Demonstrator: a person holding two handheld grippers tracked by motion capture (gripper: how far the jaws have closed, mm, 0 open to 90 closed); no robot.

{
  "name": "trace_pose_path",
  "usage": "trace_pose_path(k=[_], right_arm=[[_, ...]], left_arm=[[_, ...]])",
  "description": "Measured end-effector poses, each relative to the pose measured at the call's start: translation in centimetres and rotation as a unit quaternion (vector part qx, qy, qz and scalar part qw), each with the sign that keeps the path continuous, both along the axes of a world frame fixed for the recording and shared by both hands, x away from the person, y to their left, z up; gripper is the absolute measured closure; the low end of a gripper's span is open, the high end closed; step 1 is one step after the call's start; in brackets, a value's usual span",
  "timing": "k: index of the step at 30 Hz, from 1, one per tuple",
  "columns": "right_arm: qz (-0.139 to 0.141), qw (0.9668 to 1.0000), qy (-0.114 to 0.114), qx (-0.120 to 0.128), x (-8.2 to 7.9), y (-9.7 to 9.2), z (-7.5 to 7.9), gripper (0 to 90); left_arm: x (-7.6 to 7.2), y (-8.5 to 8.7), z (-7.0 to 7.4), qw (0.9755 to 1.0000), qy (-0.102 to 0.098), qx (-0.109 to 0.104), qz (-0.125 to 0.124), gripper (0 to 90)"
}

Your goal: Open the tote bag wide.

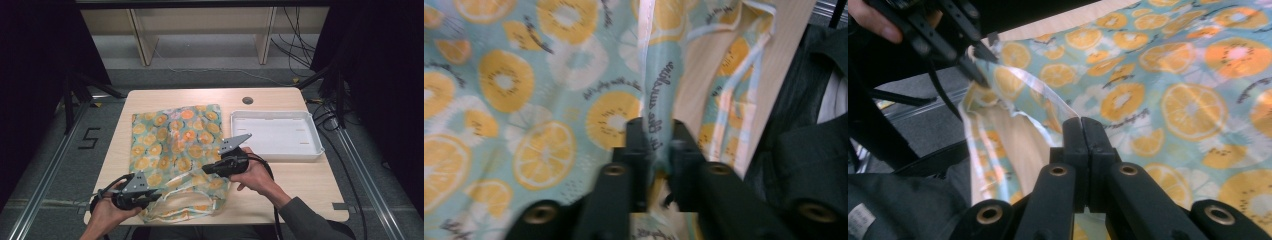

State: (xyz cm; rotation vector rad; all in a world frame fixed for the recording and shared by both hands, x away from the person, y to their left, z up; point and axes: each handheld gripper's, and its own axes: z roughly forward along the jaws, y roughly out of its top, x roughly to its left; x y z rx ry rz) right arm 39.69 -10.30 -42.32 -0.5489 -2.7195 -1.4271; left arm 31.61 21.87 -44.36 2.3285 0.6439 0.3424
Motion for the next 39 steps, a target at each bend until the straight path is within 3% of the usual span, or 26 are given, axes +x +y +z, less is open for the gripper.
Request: trace_pose_path(k=[3,6,9,10,11,12,14,17,22,24,27,28,29,30,31,35,36,37,38,39], right_arm=[[-0.008,0.9998,-0.015,-0.004,0.8,-0.2,0.1,90.0],[-0.022,0.9996,-0.018,-0.002,1.9,-0.4,-0.3,89.9],[-0.037,0.998,-0.039,-0.033,3.1,-0.5,-0.6,88.4],[-0.047,0.9966,-0.048,-0.047,3.4,-0.4,-0.7,87.5],[-0.066,0.9947,-0.052,-0.059,3.9,-0.5,-1.1,81.5],[-0.066,0.9947,-0.052,-0.059,3.9,-0.5,-1.1,81.5],[-0.087,0.9926,-0.055,-0.064,4.1,-0.7,-1.2,74.9],[-0.097,0.992,-0.06,-0.054,3.7,-1.3,-0.1,66.5],[-0.062,0.9948,-0.07,-0.039,2.2,-0.9,1.3,58.9],[-0.043,0.9952,-0.074,-0.049,1.6,-0.2,1.0,56.4],[-0.031,0.9954,-0.055,-0.072,1.0,0.9,-0.3,54.2],[-0.023,0.9937,-0.054,-0.096,0.9,1.3,-0.7,52.6],[-0.017,0.9931,-0.055,-0.102,0.7,1.7,-1.1,52.5],[-0.008,0.9929,-0.056,-0.104,0.6,2.0,-1.6,52.0],[-0.005,0.9927,-0.044,-0.112,0.4,2.3,-2.0,51.5],[0.009,0.9849,-0.05,-0.166,-0.3,3.7,-3.8,49.5],[0.015,0.9833,-0.053,-0.174,-0.3,3.9,-4.2,50.6],[0.018,0.9812,-0.056,-0.184,-0.3,4.1,-4.7,54.3],[0.021,0.9778,-0.066,-0.198,-0.2,4.3,-5.0,58.4],[0.02,0.9748,-0.066,-0.212,-0.3,4.4,-5.3,67.6]], left_arm=[[1.5,0.4,1.7,0.9999,-0.008,-0.012,0.001,88.5],[3.6,0.5,3.1,0.9992,-0.001,-0.038,0.012,88.7],[6.2,0.1,3.8,0.9991,0.005,-0.037,0.022,88.7],[7.1,0.0,3.7,0.9987,0.015,-0.037,0.031,88.8],[9.1,-0.1,3.4,0.9982,0.03,-0.031,0.042,88.9],[9.1,-0.1,3.4,0.9982,0.03,-0.031,0.042,88.9],[10.8,0.0,2.7,0.9965,0.053,-0.031,0.057,88.8],[12.4,0.1,1.8,0.9941,0.069,-0.033,0.077,88.7],[13.7,0.5,1.2,0.9917,0.085,-0.036,0.089,88.4],[14.1,0.7,1.1,0.9906,0.091,-0.04,0.095,88.3],[14.3,1.0,0.9,0.9895,0.094,-0.038,0.103,88.2],[14.3,1.1,0.7,0.9888,0.094,-0.044,0.107,88.1],[14.4,1.3,0.7,0.9892,0.095,-0.038,0.105,88.1],[14.3,1.3,0.6,0.988,0.096,-0.044,0.113,88.0],[14.4,1.5,0.6,0.9883,0.095,-0.041,0.112,88.0],[14.5,1.8,0.0,0.9879,0.095,-0.043,0.115,87.6],[14.5,1.9,0.0,0.9867,0.104,-0.037,0.119,87.5],[14.5,1.9,-0.3,0.9871,0.096,-0.042,0.121,87.4],[14.6,2.0,-0.3,0.9874,0.099,-0.034,0.118,87.2],[14.5,2.1,-0.4,0.9874,0.099,-0.035,0.119,86.9]])
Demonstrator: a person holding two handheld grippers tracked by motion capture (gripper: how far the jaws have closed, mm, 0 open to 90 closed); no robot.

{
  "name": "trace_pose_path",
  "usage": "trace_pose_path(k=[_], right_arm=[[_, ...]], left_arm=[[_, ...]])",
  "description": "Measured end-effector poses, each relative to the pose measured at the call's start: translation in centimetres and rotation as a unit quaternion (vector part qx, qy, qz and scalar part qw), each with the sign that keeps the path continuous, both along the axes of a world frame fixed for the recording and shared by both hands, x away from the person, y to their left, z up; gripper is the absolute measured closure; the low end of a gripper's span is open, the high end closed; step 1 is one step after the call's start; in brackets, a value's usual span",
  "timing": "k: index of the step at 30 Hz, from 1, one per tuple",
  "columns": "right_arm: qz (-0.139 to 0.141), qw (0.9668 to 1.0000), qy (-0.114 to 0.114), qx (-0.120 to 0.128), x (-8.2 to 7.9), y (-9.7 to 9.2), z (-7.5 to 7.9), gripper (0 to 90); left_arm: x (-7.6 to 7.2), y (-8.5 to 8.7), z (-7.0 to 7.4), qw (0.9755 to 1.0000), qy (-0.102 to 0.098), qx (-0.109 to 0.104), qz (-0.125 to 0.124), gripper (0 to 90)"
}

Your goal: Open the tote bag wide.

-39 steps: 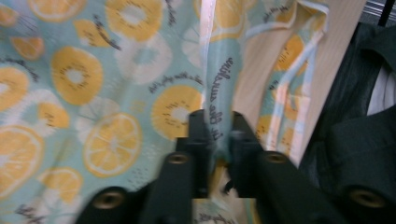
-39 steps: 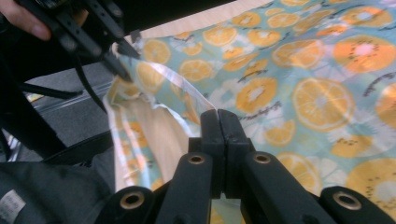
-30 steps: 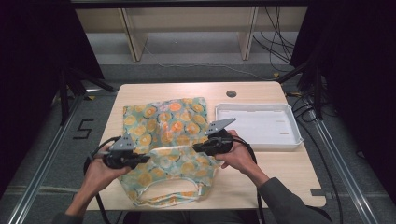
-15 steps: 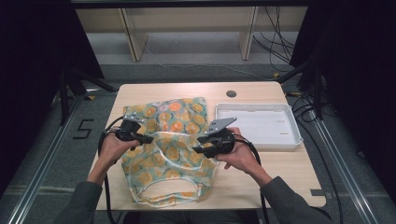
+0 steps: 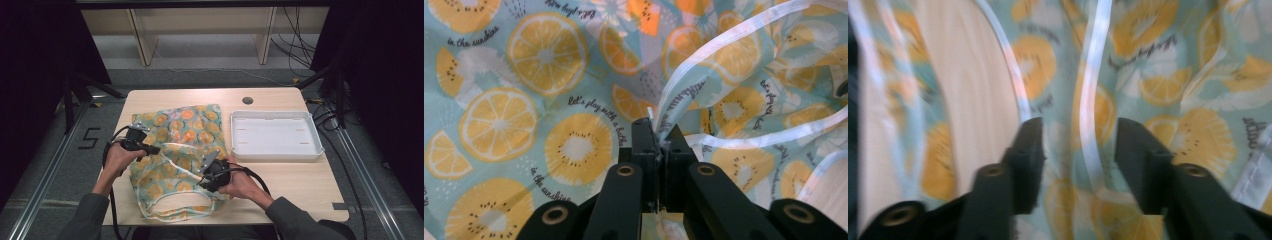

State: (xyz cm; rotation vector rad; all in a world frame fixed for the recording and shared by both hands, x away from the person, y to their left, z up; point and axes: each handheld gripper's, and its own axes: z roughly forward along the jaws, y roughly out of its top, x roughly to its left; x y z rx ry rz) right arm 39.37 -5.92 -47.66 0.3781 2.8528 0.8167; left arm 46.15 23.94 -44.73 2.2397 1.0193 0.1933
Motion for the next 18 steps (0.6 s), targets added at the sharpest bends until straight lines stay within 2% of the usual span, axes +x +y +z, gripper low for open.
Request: trace_pose_path(k=[1,2,3,4,5,6,7,8,9,10,13,14,16,18], right_arm=[[0.021,0.9997,-0.01,-0.013,0.3,0.0,-0.2,75.1],[0.022,0.9996,-0.011,-0.016,0.3,0.1,-0.4,83.7],[0.031,0.9991,-0.02,-0.021,0.5,0.1,-0.4,85.2],[0.028,0.9993,-0.015,-0.019,0.4,0.0,-0.2,89.7],[0.031,0.9993,-0.019,-0.012,0.4,-0.1,0.3,90.0],[0.022,0.9996,-0.017,0.001,0.2,-0.2,0.8,90.0],[0.022,0.9995,-0.02,0.008,0.1,-0.3,1.5,90.0],[0.023,0.9992,-0.023,0.022,0.2,-0.4,2.1,90.0],[0.019,0.9988,-0.016,0.042,0.1,-0.6,2.9,90.0],[0.021,0.9982,-0.022,0.051,0.2,-0.8,3.5,90.0],[0.018,0.9964,-0.008,0.082,0.6,-1.4,4.3,90.0],[0.01,0.9962,0.003,0.087,0.6,-1.5,4.5,90.0],[0.009,0.9955,0.006,0.094,0.9,-1.7,4.6,90.0],[0.006,0.9946,0.011,0.103,1.2,-1.9,4.8,90.0]], left_arm=[[-0.1,0.0,-0.1,1.0,0.0,-0.001,0.001,86.6],[-0.2,0.0,-0.2,1.0,0.001,-0.004,0.003,85.8],[-0.2,0.0,-0.1,0.9999,0.011,0.006,-0.002,84.4],[-0.4,0.0,-0.2,1.0,0.007,0.006,-0.002,82.7],[-0.6,-0.1,-0.1,0.9999,0.012,0.01,-0.005,80.8],[-0.8,-0.1,0.1,0.9998,0.016,0.01,-0.007,78.2],[-1.0,-0.1,0.3,0.9999,0.011,0.01,-0.008,74.4],[-1.5,-0.2,0.8,0.9999,0.01,0.004,-0.002,68.1],[-1.9,-0.2,1.4,0.9999,0.008,0.009,-0.003,61.0],[-2.6,-0.3,2.1,0.9999,0.003,0.011,-0.004,55.6],[-4.9,-0.3,4.6,0.9994,-0.032,0.003,-0.014,44.1],[-5.7,-0.4,5.4,0.9989,-0.044,0.001,-0.014,43.1],[-7.2,-0.6,6.8,0.9979,-0.06,0.007,-0.024,40.4],[-8.8,-1.3,7.2,0.9968,-0.072,0.014,-0.031,38.8]])
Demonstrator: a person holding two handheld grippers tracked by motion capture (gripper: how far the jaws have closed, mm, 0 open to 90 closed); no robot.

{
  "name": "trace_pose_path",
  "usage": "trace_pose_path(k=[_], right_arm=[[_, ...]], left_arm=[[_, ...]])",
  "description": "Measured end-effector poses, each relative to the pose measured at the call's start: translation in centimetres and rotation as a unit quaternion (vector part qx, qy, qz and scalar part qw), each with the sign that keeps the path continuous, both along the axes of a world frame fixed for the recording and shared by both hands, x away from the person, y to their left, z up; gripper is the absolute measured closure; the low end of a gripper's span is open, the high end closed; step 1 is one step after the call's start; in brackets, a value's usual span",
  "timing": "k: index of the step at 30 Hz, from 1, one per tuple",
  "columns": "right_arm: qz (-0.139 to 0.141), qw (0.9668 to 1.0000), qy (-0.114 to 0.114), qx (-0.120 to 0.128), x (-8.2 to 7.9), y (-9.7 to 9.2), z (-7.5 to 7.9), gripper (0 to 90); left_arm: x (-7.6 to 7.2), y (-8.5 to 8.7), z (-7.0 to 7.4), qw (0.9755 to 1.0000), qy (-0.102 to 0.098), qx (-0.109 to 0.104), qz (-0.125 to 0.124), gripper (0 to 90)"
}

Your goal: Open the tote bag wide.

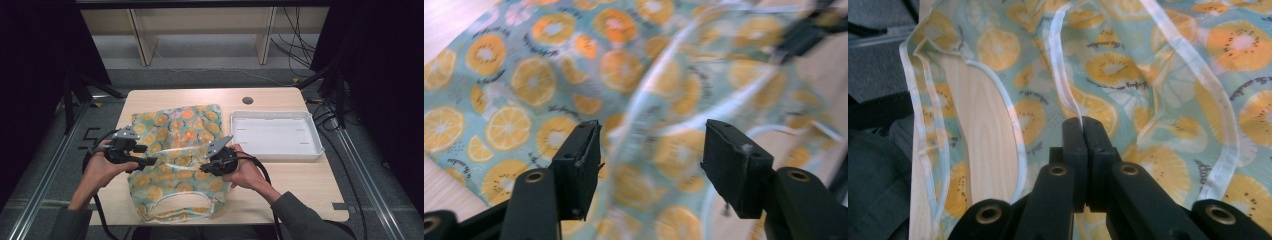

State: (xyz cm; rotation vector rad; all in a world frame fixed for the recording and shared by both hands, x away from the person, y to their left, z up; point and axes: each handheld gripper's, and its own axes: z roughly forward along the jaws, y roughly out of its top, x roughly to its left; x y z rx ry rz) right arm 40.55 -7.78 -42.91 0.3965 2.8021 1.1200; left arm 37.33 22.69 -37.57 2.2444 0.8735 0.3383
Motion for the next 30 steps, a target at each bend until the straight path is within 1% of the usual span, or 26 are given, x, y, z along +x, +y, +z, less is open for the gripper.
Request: trace_pose_path(k=[2,4,5,6,7,8,9,10,11,13,14,15,16,17,18,19,20,21,22,23,24,25,27,28,29,30], right_arm=[[-0.006,1.0,-0.001,0.004,0.2,0.0,0.3,90.0],[-0.008,1.0,0.004,0.005,0.4,0.0,0.6,90.0],[0.004,0.9999,-0.01,0.006,0.7,0.1,0.8,90.0],[0.005,0.9999,-0.01,0.011,0.9,0.1,1.0,90.0],[-0.002,0.9999,0.001,0.013,0.8,0.2,1.2,90.0],[-0.002,0.9999,-0.004,0.016,0.9,0.2,1.4,90.0],[-0.007,0.9998,0.003,0.019,0.8,0.3,1.7,90.0],[-0.004,0.9997,0.002,0.022,0.9,0.3,2.0,90.0],[-0.001,0.9996,0.0,0.027,1.1,0.3,2.3,90.0],[0.002,0.9992,0.002,0.039,1.3,0.4,2.9,90.0],[0.002,0.9989,0.001,0.047,1.5,0.4,3.2,90.0],[0.006,0.9985,0.004,0.054,1.6,0.5,3.5,90.0],[0.01,0.998,0.006,0.061,1.6,0.5,3.8,90.0],[0.001,0.9978,0.01,0.066,1.6,0.6,4.2,90.0],[0.003,0.9978,0.005,0.066,1.7,0.5,4.4,90.0],[0.004,0.9974,0.002,0.072,1.8,0.6,4.7,90.0],[0.007,0.9975,0.0,0.07,1.9,0.6,4.9,90.0],[0.002,0.9973,-0.001,0.074,1.9,0.6,5.0,90.0],[0.006,0.9977,-0.008,0.068,2.1,0.6,5.1,90.0],[-0.002,0.9979,-0.008,0.064,2.0,0.5,5.1,90.0],[-0.005,0.9979,-0.012,0.064,2.1,0.5,5.1,90.0],[-0.005,0.9978,-0.015,0.064,2.3,0.4,5.0,90.0],[-0.009,0.998,-0.017,0.059,2.5,0.3,4.9,90.0],[-0.009,0.9981,-0.021,0.058,2.6,0.1,4.9,90.0],[-0.019,0.9979,-0.015,0.06,2.6,0.1,4.9,90.0],[-0.017,0.998,-0.022,0.058,2.7,-0.1,4.9,90.0]], left_arm=[[-1.2,-0.7,-0.5,0.9997,-0.007,0.018,-0.015,37.3],[-1.9,-1.0,-1.4,0.9997,-0.014,0.02,-0.009,37.4],[-2.0,-1.1,-2.0,0.9996,-0.017,0.02,-0.007,37.3],[-2.0,-1.2,-2.6,0.9997,-0.011,0.021,-0.002,37.2],[-2.0,-1.4,-3.3,0.9995,-0.014,0.027,0.007,35.9],[-1.8,-1.6,-3.9,0.9989,-0.018,0.043,0.007,33.1],[-1.7,-1.8,-4.7,0.9986,-0.018,0.047,0.013,31.7],[-1.5,-1.9,-5.2,0.9978,-0.019,0.062,0.013,31.4],[-1.2,-2.0,-5.6,0.996,-0.038,0.081,0.004,30.7],[-0.8,-2.3,-6.3,0.9945,-0.064,0.081,0.019,30.7],[-0.5,-2.4,-6.5,0.9932,-0.072,0.09,0.018,31.1],[-0.3,-2.6,-6.7,0.9935,-0.069,0.089,0.019,32.2],[0.0,-2.9,-7.0,0.9927,-0.073,0.095,0.017,32.1],[0.2,-3.1,-7.2,0.9913,-0.08,0.103,0.014,32.4],[0.5,-3.3,-7.4,0.9889,-0.08,0.125,0.005,34.1],[0.5,-3.4,-7.6,0.9895,-0.069,0.127,0.0,41.8],[0.6,-3.4,-7.6,0.9893,-0.067,0.129,-0.01,51.4],[0.7,-3.3,-7.5,0.9894,-0.07,0.127,-0.009,64.1],[0.7,-3.1,-7.1,0.9899,-0.068,0.123,-0.018,74.5],[0.6,-2.9,-6.6,0.9892,-0.076,0.124,-0.021,82.1],[0.5,-2.7,-6.1,0.9893,-0.079,0.121,-0.024,86.0],[0.3,-2.5,-5.4,0.9882,-0.081,0.126,-0.032,88.9],[0.0,-2.1,-4.4,0.9894,-0.082,0.113,-0.039,89.5],[-0.3,-1.8,-3.9,0.9901,-0.078,0.107,-0.045,89.6],[-0.5,-1.7,-3.5,0.9915,-0.072,0.097,-0.05,89.6],[-0.7,-1.6,-3.0,0.9924,-0.069,0.086,-0.054,89.5]])
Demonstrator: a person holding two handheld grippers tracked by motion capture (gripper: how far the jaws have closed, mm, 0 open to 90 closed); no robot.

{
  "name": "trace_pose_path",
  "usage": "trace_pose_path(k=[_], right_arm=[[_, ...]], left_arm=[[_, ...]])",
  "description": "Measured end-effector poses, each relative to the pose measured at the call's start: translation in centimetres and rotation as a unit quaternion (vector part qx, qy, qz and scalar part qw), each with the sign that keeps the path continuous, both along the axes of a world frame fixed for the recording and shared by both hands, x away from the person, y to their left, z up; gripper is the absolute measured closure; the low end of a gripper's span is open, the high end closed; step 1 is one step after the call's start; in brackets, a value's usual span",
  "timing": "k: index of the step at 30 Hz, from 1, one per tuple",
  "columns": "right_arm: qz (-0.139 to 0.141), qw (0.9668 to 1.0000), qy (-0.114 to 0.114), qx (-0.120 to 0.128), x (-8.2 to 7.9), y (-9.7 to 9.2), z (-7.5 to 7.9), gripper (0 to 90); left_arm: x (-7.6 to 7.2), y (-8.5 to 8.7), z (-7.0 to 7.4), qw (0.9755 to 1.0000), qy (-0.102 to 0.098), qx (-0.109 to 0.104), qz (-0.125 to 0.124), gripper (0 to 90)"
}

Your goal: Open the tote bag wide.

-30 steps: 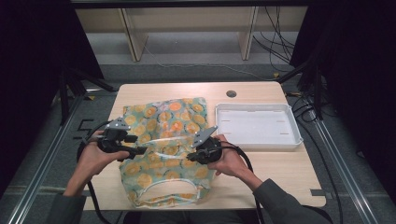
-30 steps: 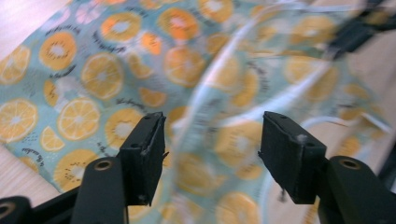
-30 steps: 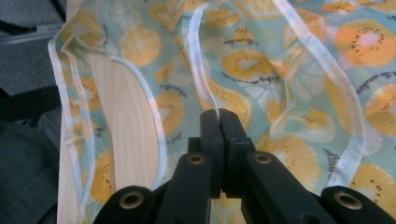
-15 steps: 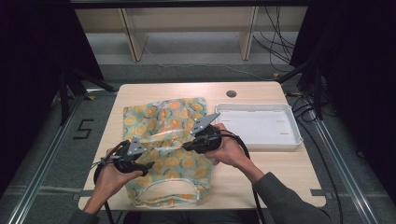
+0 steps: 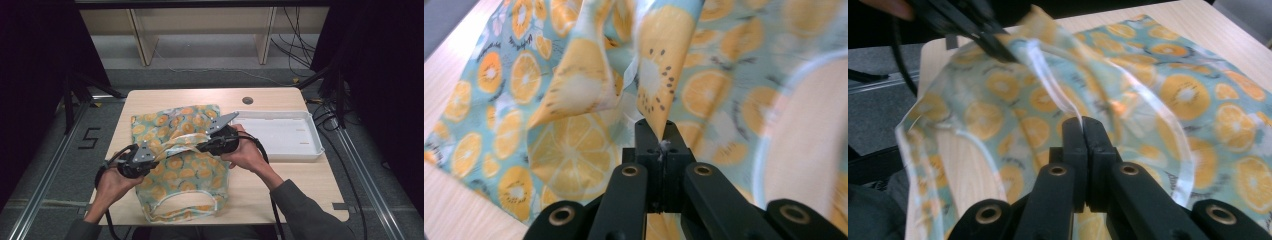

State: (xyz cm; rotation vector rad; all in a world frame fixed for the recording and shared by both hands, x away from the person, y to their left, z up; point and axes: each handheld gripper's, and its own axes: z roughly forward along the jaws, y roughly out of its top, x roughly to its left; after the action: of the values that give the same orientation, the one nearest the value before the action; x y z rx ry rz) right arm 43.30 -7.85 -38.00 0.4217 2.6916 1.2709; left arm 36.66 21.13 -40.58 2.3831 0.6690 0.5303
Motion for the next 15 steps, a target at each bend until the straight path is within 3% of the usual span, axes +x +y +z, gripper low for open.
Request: trace_pose_path(k=[3,5,7,10,14,15], right_arm=[[-0.006,0.9998,-0.018,-0.001,0.2,0.0,0.1,90.0],[-0.017,0.9995,-0.026,-0.007,0.4,0.2,0.1,90.0],[-0.022,0.9987,-0.044,-0.014,1.0,0.4,0.2,90.0],[-0.054,0.9959,-0.065,-0.032,2.5,0.6,-0.1,90.0],[-0.076,0.9924,-0.086,-0.045,4.9,0.6,-1.1,90.0],[-0.086,0.9918,-0.081,-0.049,5.5,0.5,-1.5,90.0]], left_arm=[[0.2,0.4,1.5,0.9999,0.006,-0.009,-0.009,89.4],[1.0,0.5,2.0,0.9999,0.01,-0.014,-0.001,89.2],[2.6,0.9,2.4,0.9993,0.016,-0.033,0.005,88.8],[5.0,1.3,2.3,0.9968,0.032,-0.071,0.019,87.8],[7.6,1.3,1.6,0.996,0.038,-0.071,0.04,86.2],[8.1,1.3,1.4,0.9956,0.041,-0.072,0.042,86.1]])
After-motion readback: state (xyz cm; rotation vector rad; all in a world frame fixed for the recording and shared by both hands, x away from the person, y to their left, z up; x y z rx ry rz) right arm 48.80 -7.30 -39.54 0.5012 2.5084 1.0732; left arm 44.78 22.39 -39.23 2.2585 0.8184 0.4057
